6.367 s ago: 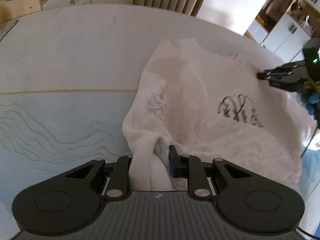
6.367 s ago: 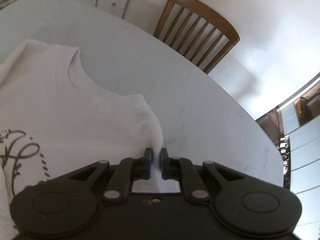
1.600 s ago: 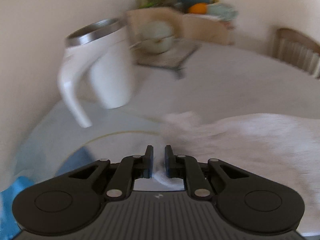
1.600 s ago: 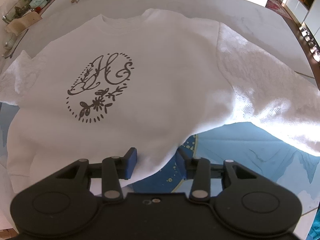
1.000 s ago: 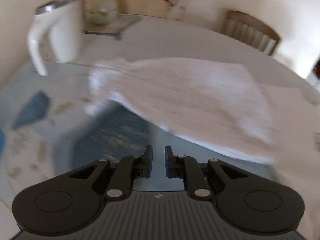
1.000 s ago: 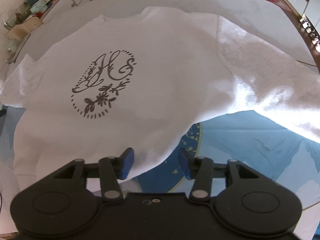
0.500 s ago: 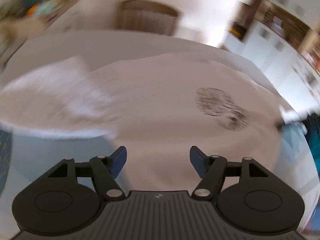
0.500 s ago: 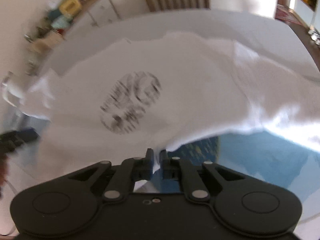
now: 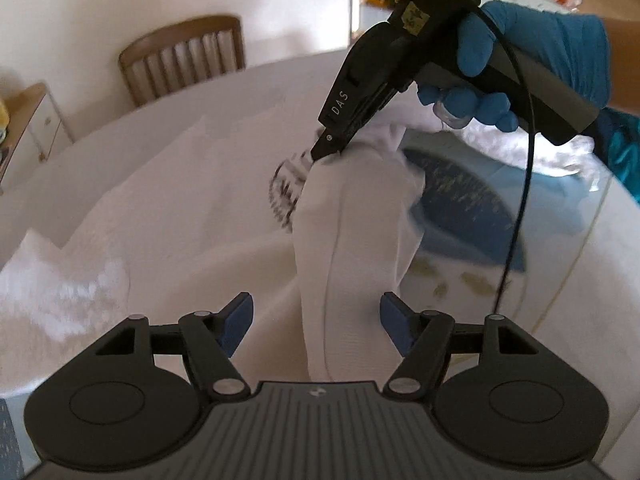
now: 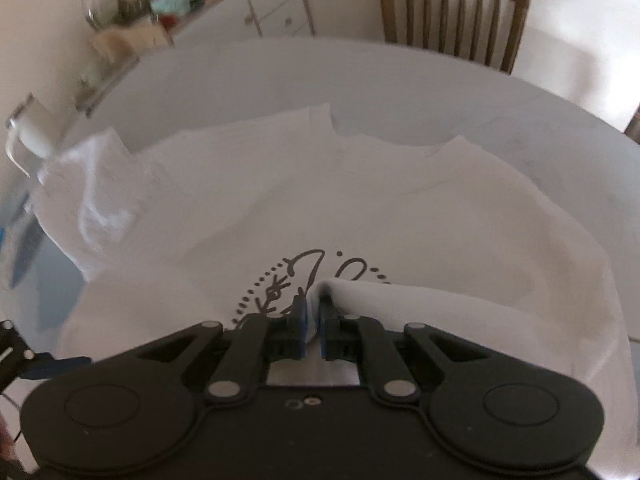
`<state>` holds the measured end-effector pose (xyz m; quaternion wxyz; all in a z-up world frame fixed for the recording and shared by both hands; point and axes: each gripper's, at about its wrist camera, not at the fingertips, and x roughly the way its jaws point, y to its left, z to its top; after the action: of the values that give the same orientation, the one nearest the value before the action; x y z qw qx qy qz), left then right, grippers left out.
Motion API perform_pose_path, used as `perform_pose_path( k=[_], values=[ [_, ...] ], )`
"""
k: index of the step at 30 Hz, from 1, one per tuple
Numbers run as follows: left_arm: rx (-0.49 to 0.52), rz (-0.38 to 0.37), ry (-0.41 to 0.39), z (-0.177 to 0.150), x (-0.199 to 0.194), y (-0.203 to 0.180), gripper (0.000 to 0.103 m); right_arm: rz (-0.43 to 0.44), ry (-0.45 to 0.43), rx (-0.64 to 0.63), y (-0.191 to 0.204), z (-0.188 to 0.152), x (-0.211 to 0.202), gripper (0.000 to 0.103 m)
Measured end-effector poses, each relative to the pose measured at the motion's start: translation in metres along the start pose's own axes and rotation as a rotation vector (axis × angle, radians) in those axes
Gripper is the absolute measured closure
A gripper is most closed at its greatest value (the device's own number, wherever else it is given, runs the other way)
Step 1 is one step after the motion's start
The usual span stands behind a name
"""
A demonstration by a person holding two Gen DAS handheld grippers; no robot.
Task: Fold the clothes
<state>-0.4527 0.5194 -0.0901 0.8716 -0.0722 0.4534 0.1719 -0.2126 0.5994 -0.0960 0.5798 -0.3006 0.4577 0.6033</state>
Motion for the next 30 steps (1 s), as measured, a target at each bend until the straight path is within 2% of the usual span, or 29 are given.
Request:
perform_pose_path(
  k=[4,6,9,12,15,19,22,25,30],
  values=[
    [-0.061,-0.03,0.05,-0.009,0.011,0.007,0.034,-0.01,0.011,0.004,0.002,-0.005,0.016,0.0],
    [-0.033,-0.009,0.067,-0.013,0.017,0.003,0.034,0.005,0.01,0.011,0.0,-0.007,0.012,0.0],
    [-0.049,0.005,0.102,-0.017,0.032,0.006,0.033,0.057,-0.003,0.039,-0.011,-0.01,-0.013,0.0],
    [-0.1,-0.008,0.102,-0.019,0.036,0.015,0.033,0.091,-0.036,0.043,-0.021,-0.025,-0.048,0.0],
    [-0.101,-0.022,0.092,-0.02,0.036,0.019,0.033,0.033,-0.084,-0.01,-0.022,-0.056,-0.072,0.0],
    [-0.11,-0.053,0.093,-0.02,0.035,0.027,0.033,-0.054,-0.043,-0.165,-0.003,-0.104,-0.069,0.0],
    [-0.125,-0.084,0.094,-0.022,0.032,0.036,0.033,-0.116,-0.046,-0.249,0.016,-0.122,-0.052,0.0],
    [-0.123,-0.091,0.095,-0.02,0.028,0.036,0.033,-0.197,-0.12,-0.277,0.029,-0.12,-0.039,0.0],
    [-0.106,-0.092,0.096,-0.021,0.027,0.033,0.033,-0.203,-0.179,-0.242,0.04,-0.112,-0.029,0.0]
  ],
)
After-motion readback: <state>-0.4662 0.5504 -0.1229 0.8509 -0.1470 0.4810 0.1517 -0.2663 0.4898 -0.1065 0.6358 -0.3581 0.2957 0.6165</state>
